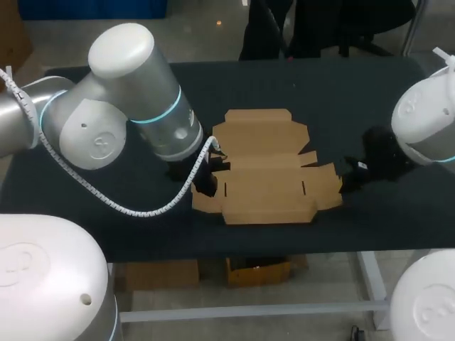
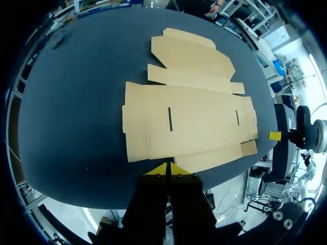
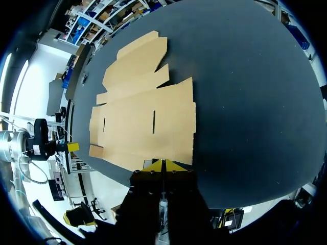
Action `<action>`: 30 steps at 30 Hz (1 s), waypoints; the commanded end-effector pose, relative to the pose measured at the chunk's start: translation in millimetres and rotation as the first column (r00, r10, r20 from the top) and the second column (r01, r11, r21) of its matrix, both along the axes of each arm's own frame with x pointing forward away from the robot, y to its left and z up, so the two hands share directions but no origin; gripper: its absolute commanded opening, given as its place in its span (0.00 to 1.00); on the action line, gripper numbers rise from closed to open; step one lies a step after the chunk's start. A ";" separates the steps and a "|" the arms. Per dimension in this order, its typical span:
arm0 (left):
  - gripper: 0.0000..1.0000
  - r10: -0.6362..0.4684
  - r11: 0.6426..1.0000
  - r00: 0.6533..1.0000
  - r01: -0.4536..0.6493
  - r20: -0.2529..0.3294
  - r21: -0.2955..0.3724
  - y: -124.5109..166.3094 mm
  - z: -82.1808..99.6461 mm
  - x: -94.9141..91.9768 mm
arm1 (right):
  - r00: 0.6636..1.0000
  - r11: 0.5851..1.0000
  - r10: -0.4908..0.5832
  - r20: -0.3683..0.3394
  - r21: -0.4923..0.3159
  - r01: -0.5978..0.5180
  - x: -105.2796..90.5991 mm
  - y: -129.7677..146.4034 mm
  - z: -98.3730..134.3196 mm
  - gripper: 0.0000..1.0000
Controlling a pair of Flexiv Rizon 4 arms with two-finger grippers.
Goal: Assemble the packaging by folding the flat box into shape, placing the metal phone stand inside, and closing the box properly
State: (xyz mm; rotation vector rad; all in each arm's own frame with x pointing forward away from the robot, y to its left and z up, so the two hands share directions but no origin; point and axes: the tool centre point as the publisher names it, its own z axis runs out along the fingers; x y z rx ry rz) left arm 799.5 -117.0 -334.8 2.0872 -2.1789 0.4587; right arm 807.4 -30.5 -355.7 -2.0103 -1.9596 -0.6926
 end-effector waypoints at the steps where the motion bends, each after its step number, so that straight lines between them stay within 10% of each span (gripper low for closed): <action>1: 0.00 -0.006 1.000 1.000 0.006 -0.012 -0.007 9.5 2.3 9.7 | 1.000 0.998 0.023 -0.014 0.057 -0.022 8.2 -10.6 6.8 0.00; 30: 0.00 -0.033 0.998 0.999 0.035 -0.032 0.056 22.7 20.8 27.4 | 0.997 1.000 0.001 -0.078 0.027 0.001 32.1 -23.3 21.9 0.00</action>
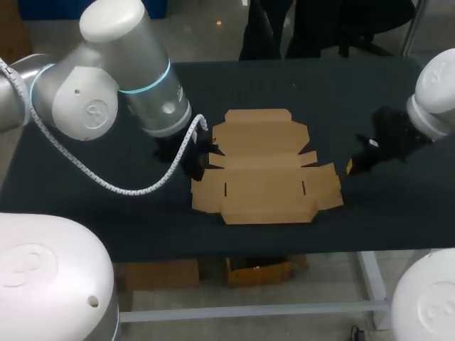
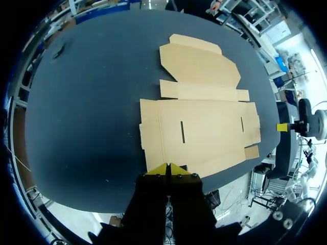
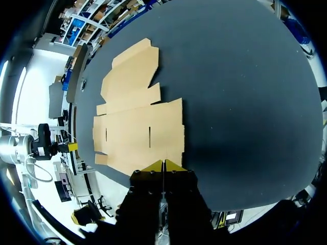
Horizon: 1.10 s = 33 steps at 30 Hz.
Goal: Assemble the packaging by folding the flat box into shape, placing the metal phone stand inside, and closing the box properly
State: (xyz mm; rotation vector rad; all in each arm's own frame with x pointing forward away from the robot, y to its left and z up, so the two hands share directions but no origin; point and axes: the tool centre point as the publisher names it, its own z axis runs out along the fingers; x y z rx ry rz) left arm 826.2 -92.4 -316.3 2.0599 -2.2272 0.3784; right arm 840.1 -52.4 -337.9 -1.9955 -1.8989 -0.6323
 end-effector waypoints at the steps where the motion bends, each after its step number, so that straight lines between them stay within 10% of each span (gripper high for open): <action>1: 0.00 0.001 1.000 1.000 -0.001 -0.003 0.012 -1.9 2.3 0.6 | 1.000 1.000 0.003 -0.005 0.002 -0.003 -0.6 -1.4 4.1 0.00; 33: 0.00 -0.008 1.000 0.998 0.009 0.065 -0.012 5.5 14.6 17.9 | 0.997 0.998 0.055 0.044 -0.035 -0.054 20.4 -15.8 11.8 0.00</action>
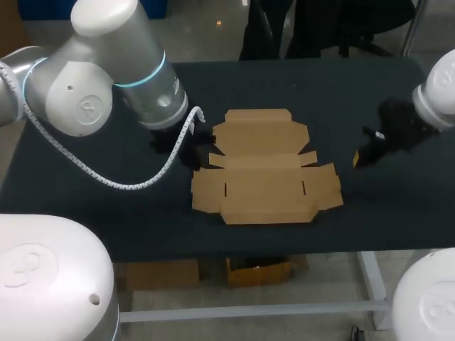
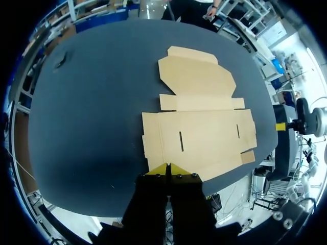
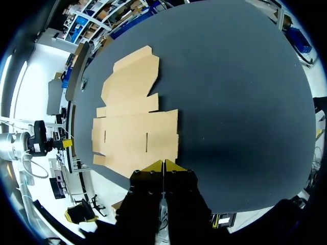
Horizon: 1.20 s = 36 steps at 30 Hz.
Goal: Assemble the packaging by folding the flat box into shape, placing the metal phone stand inside, and closing the box properly
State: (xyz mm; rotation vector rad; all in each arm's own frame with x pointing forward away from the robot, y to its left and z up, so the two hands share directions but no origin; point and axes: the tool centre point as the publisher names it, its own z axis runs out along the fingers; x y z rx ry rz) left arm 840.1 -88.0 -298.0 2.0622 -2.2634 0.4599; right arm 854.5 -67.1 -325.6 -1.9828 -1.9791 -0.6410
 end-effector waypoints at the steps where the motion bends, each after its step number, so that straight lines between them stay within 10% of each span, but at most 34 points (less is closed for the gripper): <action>1: 0.00 0.000 1.000 1.000 0.000 0.002 -0.004 1.4 -5.8 6.8 | 1.000 1.000 0.024 0.006 0.003 -0.024 8.2 -1.7 -2.1 0.00; 27: 0.00 -0.063 0.995 0.998 0.064 0.004 -0.072 4.2 -39.5 71.9 | 0.994 0.994 0.093 0.055 0.052 -0.096 64.5 -3.6 -24.8 0.00; 36: 0.00 -0.074 0.995 0.997 0.073 -0.006 -0.072 4.6 -39.8 73.0 | 0.995 0.995 0.087 -0.042 0.047 -0.085 66.6 -3.3 -23.0 0.00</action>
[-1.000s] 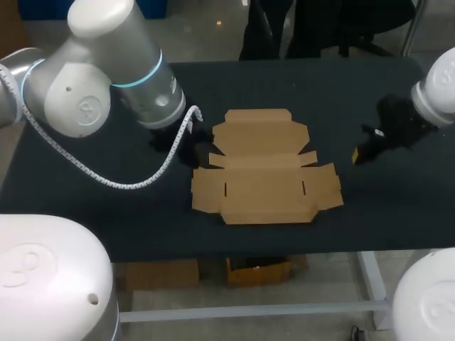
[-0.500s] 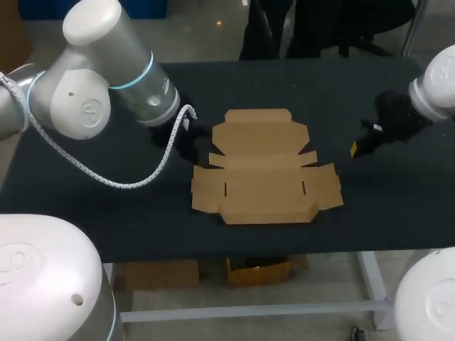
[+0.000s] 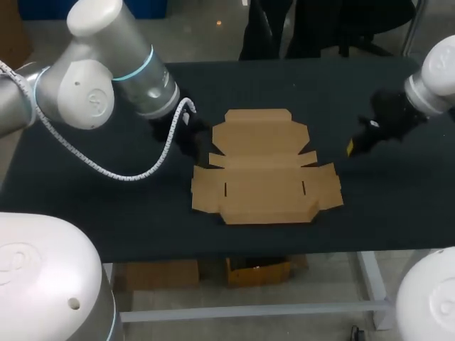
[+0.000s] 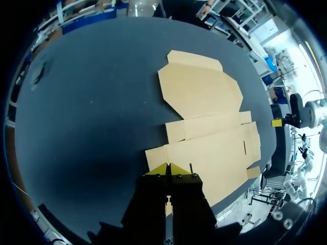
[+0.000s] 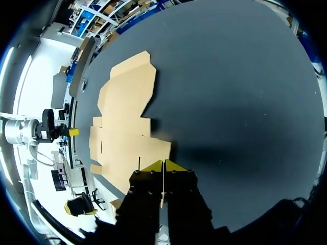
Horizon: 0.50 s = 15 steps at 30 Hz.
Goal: Assemble the packaging by folding the flat box into shape, placing the metal phone stand inside, and closing the box properly
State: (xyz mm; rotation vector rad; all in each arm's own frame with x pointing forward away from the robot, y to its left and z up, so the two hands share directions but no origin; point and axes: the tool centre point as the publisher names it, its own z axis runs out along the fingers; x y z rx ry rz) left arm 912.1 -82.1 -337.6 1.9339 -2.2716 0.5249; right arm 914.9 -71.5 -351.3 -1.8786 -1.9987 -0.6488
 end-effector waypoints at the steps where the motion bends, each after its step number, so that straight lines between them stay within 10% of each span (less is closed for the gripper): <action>1: 0.00 0.001 1.000 1.000 -0.001 -0.001 0.005 -1.3 -0.2 1.0 | 0.999 1.000 0.017 -0.031 -0.001 -0.017 6.2 1.0 2.7 0.00; 15: 0.00 0.015 0.998 1.000 -0.014 0.016 -0.061 -3.8 -17.9 16.7 | 1.000 1.000 0.018 0.026 -0.005 -0.017 12.3 7.3 -12.9 0.00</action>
